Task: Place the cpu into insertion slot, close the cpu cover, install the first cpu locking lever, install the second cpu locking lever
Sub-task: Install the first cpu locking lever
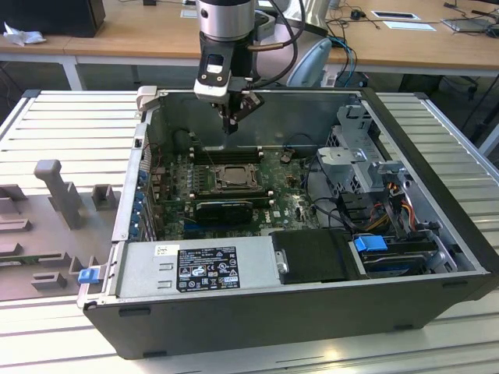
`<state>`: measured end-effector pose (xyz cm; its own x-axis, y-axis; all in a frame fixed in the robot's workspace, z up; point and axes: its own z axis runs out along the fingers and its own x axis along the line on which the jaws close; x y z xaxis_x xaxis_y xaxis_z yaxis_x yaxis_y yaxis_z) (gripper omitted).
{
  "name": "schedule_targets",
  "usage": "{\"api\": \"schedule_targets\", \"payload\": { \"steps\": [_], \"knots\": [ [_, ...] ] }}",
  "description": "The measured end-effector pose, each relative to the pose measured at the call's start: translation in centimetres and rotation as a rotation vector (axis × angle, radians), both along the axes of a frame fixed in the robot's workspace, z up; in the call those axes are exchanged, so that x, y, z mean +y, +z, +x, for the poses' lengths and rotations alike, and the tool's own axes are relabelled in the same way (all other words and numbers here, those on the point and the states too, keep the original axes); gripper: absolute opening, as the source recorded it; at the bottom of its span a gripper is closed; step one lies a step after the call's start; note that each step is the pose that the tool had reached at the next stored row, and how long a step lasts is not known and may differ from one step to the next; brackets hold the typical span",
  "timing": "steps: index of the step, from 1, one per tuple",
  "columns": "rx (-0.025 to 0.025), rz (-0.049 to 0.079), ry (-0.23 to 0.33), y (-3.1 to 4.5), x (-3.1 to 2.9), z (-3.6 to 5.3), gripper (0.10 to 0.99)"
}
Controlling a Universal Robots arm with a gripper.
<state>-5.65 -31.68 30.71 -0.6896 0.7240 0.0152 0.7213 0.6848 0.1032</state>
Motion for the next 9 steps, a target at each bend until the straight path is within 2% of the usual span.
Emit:
{"api": "schedule_targets", "payload": {
  "steps": [9],
  "knots": [
    [0.0000,0.000,0.058,0.00,0.00,0.00,0.106]
  ]
}}
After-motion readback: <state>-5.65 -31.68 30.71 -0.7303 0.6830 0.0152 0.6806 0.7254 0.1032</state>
